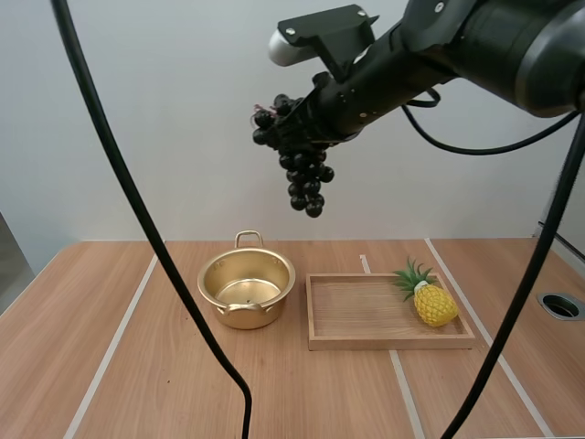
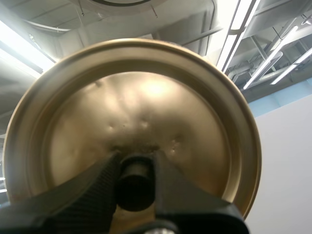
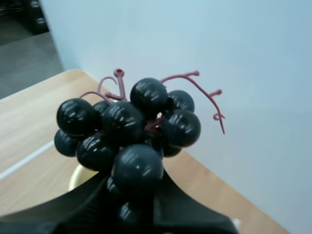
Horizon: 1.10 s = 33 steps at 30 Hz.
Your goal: Open the pot, put the grape inside, and close it
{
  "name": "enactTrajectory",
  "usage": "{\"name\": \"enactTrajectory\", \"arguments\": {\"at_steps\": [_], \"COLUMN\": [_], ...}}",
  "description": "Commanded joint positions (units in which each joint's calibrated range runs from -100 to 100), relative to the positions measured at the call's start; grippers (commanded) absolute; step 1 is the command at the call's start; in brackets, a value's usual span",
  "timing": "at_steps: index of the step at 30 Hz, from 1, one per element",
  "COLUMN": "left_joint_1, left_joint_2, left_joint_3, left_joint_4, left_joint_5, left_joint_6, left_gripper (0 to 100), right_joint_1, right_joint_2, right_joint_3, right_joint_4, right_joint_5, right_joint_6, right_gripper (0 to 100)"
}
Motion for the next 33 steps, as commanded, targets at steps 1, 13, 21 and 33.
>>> {"name": "enactTrajectory", "arguments": {"at_steps": [1,13,21,33], "left_joint_1": [-0.13,-0.13,-0.13,-0.13], "left_joint_2": [-0.21,-0.21,-0.21,-0.21], "left_joint_3": [-0.19,-0.19,-0.19,-0.19], "left_joint_4": [0.52,-0.02,-0.02,-0.02], "left_joint_5": [-2.96,-10.5,-10.5,-10.5], "left_joint_6": [-0.15,-0.15,-0.15,-0.15], "left_gripper": [0,0,0,0], "right_joint_1": [2.39,7.75,7.96,7.09], "right_joint_2": [2.52,20.71,31.76,37.79], "right_joint_3": [-1.61,-1.63,-1.63,-1.47], "right_joint_4": [1.15,1.15,0.42,-5.7], "right_joint_5": [-1.72,-13.12,-19.1,-16.86], "right_joint_6": [0.6,-1.25,-3.5,-3.21], "right_gripper": [0,0,0,0]}}
